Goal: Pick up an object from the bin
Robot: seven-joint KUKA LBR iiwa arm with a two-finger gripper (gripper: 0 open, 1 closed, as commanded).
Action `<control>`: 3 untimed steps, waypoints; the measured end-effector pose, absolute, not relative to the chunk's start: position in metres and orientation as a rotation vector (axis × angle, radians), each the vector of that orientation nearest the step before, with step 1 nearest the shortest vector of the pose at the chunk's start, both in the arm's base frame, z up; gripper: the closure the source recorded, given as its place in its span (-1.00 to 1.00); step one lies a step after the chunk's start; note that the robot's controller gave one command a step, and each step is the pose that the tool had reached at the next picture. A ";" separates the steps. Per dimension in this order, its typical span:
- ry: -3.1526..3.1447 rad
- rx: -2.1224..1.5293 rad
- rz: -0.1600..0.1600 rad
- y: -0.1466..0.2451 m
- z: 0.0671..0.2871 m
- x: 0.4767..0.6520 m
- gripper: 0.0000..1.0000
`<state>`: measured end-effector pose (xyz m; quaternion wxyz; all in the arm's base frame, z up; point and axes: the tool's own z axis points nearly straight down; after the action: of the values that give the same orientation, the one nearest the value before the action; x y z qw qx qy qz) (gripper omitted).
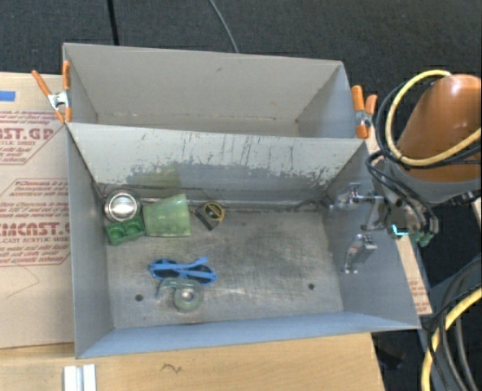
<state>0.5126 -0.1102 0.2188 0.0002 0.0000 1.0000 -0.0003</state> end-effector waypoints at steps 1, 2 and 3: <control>3.147 -0.028 0.003 -0.072 0.138 0.526 -1.00; 3.122 0.356 0.005 -0.011 0.148 0.519 -1.00; 3.136 0.257 0.003 0.059 0.103 0.510 -1.00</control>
Offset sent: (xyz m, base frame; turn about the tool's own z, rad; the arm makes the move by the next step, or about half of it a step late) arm 0.0143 0.0350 -0.0761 -0.0136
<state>0.5099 0.0587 0.1035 -0.0024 0.0817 0.9966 0.0011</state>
